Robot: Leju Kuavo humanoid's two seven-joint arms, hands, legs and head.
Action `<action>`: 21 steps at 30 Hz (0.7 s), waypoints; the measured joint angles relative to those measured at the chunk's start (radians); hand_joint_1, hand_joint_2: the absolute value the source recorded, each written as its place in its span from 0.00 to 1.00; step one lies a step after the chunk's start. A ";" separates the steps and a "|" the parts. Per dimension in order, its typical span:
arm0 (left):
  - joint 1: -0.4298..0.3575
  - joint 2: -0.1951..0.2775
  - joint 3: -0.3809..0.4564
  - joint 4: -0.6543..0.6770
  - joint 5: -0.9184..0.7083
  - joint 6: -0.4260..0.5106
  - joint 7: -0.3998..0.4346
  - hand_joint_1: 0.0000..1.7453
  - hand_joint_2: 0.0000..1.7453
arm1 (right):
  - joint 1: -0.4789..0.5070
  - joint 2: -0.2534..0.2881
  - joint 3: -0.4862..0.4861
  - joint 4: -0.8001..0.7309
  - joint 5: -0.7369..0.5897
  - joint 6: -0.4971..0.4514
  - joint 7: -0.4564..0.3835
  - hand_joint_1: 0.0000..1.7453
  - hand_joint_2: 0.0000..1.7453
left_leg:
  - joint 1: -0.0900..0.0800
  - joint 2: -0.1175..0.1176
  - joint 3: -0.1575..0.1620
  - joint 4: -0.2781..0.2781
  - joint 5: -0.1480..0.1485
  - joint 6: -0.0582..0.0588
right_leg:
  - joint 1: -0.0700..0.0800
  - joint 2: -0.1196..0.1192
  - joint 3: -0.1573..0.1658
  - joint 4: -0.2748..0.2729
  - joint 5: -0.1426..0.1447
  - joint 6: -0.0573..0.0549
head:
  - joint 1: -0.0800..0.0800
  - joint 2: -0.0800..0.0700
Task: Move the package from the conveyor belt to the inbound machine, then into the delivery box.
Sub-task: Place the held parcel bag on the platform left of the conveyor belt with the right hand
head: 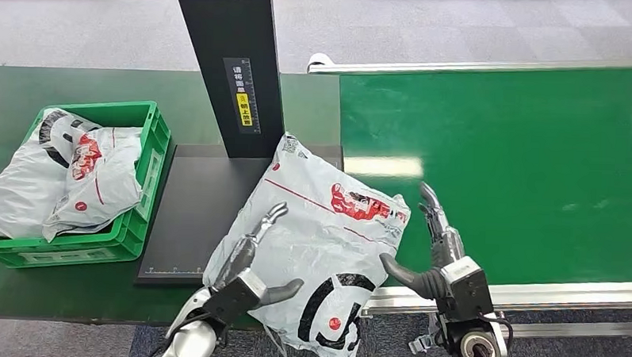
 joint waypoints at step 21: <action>-0.191 -0.040 -0.245 0.366 -0.247 0.088 -0.008 0.58 1.00 | 0.047 0.038 -0.109 -0.062 -0.024 -0.012 -0.032 0.00 1.00 | 0.000 0.000 0.001 0.000 0.000 0.000 | 0.000 0.000 0.001 0.000 0.000 0.000 | 0.000 0.000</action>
